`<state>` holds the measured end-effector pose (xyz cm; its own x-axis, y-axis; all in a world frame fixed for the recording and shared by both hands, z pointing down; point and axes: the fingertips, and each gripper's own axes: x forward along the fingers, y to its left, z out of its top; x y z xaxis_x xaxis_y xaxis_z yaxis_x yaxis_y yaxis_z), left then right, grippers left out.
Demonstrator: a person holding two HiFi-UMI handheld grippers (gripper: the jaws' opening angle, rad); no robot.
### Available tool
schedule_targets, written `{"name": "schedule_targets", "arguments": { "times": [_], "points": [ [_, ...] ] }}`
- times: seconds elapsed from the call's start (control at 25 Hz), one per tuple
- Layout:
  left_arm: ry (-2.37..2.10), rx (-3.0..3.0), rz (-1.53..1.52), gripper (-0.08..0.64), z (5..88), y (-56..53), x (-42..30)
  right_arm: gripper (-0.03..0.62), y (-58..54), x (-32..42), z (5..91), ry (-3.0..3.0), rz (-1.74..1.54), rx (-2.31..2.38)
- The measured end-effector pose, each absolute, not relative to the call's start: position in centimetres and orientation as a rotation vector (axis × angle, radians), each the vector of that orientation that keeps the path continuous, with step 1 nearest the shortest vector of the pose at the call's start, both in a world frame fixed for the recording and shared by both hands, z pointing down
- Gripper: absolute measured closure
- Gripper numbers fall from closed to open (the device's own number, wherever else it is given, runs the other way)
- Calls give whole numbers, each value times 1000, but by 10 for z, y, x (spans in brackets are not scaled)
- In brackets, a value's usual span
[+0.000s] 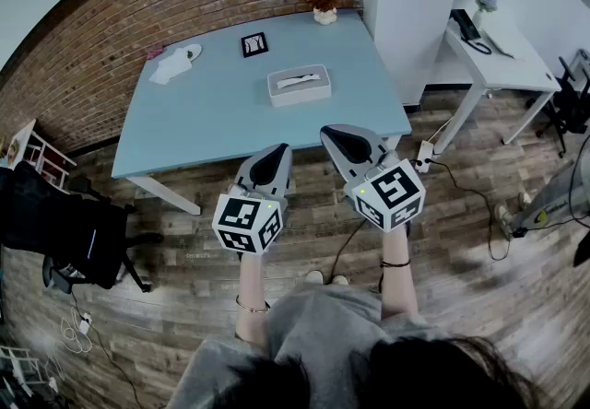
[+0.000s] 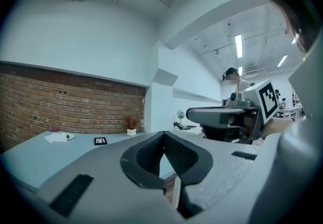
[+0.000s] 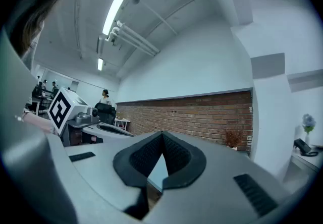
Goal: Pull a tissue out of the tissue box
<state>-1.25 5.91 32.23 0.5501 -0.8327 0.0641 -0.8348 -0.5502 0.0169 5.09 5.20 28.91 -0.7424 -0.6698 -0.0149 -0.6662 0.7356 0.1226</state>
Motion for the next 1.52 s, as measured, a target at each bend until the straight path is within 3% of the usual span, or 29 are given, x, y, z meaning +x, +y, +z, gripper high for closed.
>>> {"name": "schedule_targets", "arguments": {
  "times": [0.92, 1.52],
  "points": [
    [-1585, 2598, 89, 557, 339, 84, -9, 594, 64, 61, 301, -2947, -139, 1001],
    [-1554, 2579, 116, 557, 357, 34, -9, 594, 11, 62, 323, -2923, -74, 1005]
  ]
}}
